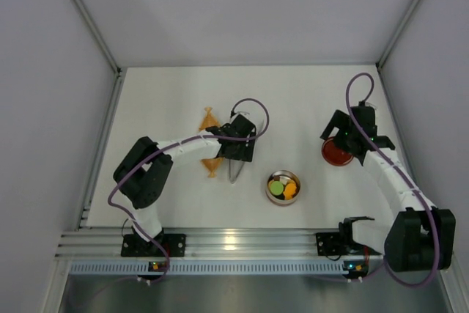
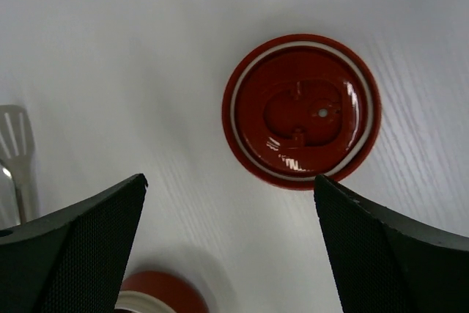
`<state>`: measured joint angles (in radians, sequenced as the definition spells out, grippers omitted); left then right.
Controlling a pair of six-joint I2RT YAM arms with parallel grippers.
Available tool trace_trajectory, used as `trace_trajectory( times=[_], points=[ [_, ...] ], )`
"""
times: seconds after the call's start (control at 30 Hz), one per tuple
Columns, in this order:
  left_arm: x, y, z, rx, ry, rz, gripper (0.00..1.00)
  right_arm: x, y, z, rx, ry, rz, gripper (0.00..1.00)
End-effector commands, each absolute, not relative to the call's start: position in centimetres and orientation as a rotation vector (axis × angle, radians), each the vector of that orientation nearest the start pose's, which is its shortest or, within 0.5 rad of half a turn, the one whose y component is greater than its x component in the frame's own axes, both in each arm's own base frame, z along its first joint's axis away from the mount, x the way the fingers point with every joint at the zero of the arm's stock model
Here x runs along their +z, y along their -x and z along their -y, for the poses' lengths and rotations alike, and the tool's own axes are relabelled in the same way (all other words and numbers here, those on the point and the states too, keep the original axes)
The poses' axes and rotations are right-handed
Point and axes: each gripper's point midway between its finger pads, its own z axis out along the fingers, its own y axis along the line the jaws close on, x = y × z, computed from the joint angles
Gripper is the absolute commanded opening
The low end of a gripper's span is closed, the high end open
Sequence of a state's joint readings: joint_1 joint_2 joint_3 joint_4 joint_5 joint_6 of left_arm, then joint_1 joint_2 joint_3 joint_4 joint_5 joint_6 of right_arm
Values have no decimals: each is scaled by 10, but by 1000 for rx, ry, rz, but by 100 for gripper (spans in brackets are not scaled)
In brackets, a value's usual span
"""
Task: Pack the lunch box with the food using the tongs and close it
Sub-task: Place the clamp at the center of the board, then pick up the box lid from the center of the board.
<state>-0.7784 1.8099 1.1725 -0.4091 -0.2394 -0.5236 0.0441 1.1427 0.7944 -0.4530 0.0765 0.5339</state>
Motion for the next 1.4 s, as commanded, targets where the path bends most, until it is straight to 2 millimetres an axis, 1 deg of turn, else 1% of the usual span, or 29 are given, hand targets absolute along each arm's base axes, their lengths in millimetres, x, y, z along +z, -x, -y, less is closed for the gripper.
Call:
trace_trajectory(
  times=[0.0, 0.03, 0.07, 0.13, 0.17, 0.2, 0.23, 0.3, 0.33, 0.4, 0.43, 0.47, 0.53, 0.6, 0.63, 0.73, 0.8, 0.93, 0.97, 1.0, 1.07, 1.1, 1.13, 1.17, 1.2, 1.23, 1.27, 1.33, 1.37],
  points=[
    [54, -321, 286, -255, -229, -2493, 83, 138, -312, 16, -6, -678, -2234, 95],
    [58, -324, 286, -250, -230, -2481, 83, 138, -313, 17, -11, -681, -2232, 94],
    [63, -326, 286, -249, -227, -2467, 84, 139, -312, 33, -37, -739, -2213, 94],
    [72, -331, 285, -232, -223, -2444, 87, 136, -310, 42, -68, -775, -2218, 91],
    [82, -332, 285, -243, -216, -2425, 87, 136, -308, 53, -97, -812, -2209, 90],
    [86, -333, 286, -248, -215, -2413, 87, 132, -304, 61, -130, -842, -2216, 90],
    [92, -336, 287, -262, -203, -2397, 88, 131, -302, 73, -150, -885, -2205, 88],
    [109, -338, 290, -293, -188, -2362, 88, 120, -299, 81, -150, -925, -2223, 83],
    [115, -339, 292, -307, -187, -2352, 88, 115, -296, 91, -154, -965, -2224, 76],
    [130, -339, 295, -345, -185, -2324, 88, 103, -295, 93, -122, -987, -2251, 70],
    [135, -338, 296, -360, -189, -2317, 88, 101, -296, 96, -118, -999, -2246, 65],
    [143, -337, 298, -383, -190, -2309, 88, 95, -296, 97, -122, -1010, -2261, 63],
    [152, -336, 299, -407, -196, -2296, 88, 91, -298, 99, -122, -1021, -2269, 58],
    [165, -332, 300, -434, -206, -2280, 88, 83, -302, 97, -96, -1021, -2294, 53],
    [172, -331, 299, -446, -208, -2270, 88, 83, -305, 96, -83, -1016, -2294, 53],
    [183, -325, 301, -483, -232, -2262, 88, 73, -309, 85, 0, -992, -2332, 52],
    [185, -321, 301, -497, -249, -2269, 87, 63, -311, 77, 56, -984, -2368, 51],
    [189, -312, 308, -571, -265, -2280, 86, 41, -302, 73, 57, -990, -2422, 47],
    [189, -311, 311, -586, -267, -2281, 86, 36, -302, 67, 93, -983, -2440, 45],
    [190, -309, 312, -599, -266, -2283, 86, 30, -299, 67, 89, -984, -2452, 38],
    [187, -308, 313, -595, -272, -2288, 85, 21, -294, 67, 72, -994, -2474, 31],
    [185, -307, 312, -592, -273, -2295, 85, 18, -293, 68, 67, -992, -2476, 24],
    [185, -306, 312, -596, -274, -2295, 85, 13, -289, 67, 63, -999, -2492, 21],
    [183, -304, 311, -596, -271, -2302, 85, 11, -287, 66, 60, -1001, -2496, 17],
    [184, -303, 312, -603, -269, -2297, 84, 9, -286, 66, 62, -1001, -2496, 10],
    [187, -302, 312, -616, -268, -2288, 84, 9, -286, 66, 63, -999, -2493, 6],
    [186, -299, 311, -622, -267, -2291, 84, 9, -285, 65, 65, -1001, -2493, 1],
    [194, -296, 310, -635, -264, -2280, 84, 16, -290, 62, 101, -986, -2471, 0],
    [195, -294, 310, -640, -268, -2277, 84, 20, -293, 57, 140, -968, -2464, 0]
  ],
)
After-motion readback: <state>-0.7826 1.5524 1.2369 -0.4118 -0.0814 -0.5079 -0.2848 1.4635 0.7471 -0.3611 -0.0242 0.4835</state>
